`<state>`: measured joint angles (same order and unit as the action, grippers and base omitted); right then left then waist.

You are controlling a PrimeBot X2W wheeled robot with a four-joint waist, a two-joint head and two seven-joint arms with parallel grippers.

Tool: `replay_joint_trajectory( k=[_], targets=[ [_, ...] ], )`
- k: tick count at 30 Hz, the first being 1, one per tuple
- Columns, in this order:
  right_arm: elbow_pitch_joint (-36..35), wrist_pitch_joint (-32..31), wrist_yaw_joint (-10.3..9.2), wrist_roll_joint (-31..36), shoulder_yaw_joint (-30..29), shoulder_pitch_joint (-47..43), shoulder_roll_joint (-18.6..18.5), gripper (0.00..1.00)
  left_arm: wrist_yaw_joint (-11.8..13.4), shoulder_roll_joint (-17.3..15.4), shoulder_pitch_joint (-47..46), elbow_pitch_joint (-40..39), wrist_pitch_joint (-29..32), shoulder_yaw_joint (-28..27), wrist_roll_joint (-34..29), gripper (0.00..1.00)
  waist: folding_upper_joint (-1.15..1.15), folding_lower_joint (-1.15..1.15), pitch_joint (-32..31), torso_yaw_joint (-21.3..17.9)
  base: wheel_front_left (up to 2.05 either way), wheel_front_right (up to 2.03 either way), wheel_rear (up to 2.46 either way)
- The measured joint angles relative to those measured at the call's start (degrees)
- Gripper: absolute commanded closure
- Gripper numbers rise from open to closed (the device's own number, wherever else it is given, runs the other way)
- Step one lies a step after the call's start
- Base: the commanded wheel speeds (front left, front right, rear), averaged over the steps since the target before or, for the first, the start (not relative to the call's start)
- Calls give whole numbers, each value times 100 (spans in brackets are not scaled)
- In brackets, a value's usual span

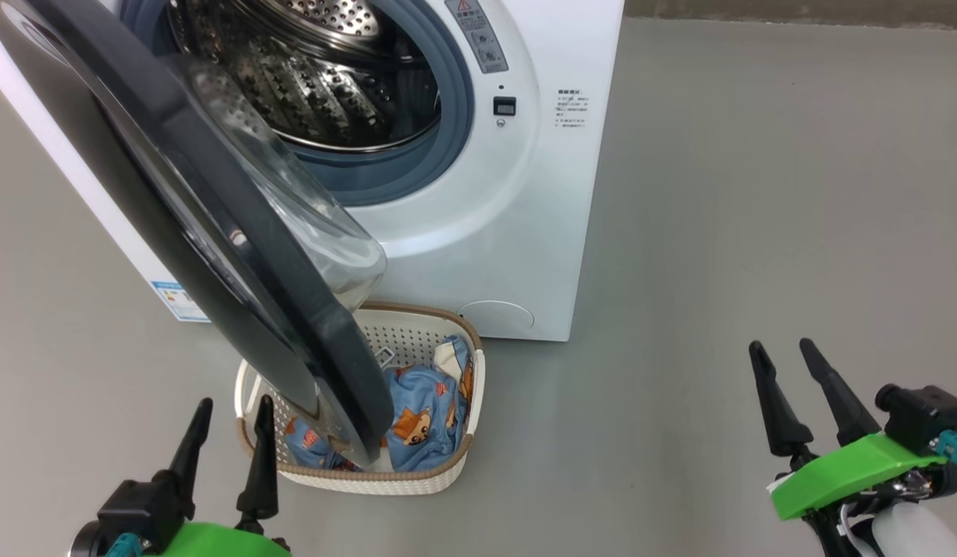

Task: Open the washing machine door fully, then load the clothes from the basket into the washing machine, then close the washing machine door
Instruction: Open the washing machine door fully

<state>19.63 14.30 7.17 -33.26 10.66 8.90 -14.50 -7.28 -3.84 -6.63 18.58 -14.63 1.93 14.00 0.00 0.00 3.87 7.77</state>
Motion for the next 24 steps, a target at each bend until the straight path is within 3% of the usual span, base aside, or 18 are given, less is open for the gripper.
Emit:
replay_joint_trajectory(
  k=[13,14,15,16,24],
  targets=[
    [23,0,0,325,20,-120,46,0,0,25,-1,12,0,-98,0,0,0,0,-12,17,0,0,0],
    [23,-1,0,326,21,-121,45,0,0,34,-2,10,0,-137,0,27,0,0,-24,18,0,0,0],
    [21,-1,0,325,15,-123,47,0,0,40,-3,2,0,-186,-4,60,0,0,-38,22,0,0,0],
    [15,-1,0,326,5,-127,48,0,0,40,-3,-16,0,-224,-5,100,0,0,-50,27,0,0,0],
    [-34,-1,0,456,-22,-216,48,0,191,92,-98,-1182,-1,-699,-43,100,0,0,-141,77,0,0,0]
  ],
)
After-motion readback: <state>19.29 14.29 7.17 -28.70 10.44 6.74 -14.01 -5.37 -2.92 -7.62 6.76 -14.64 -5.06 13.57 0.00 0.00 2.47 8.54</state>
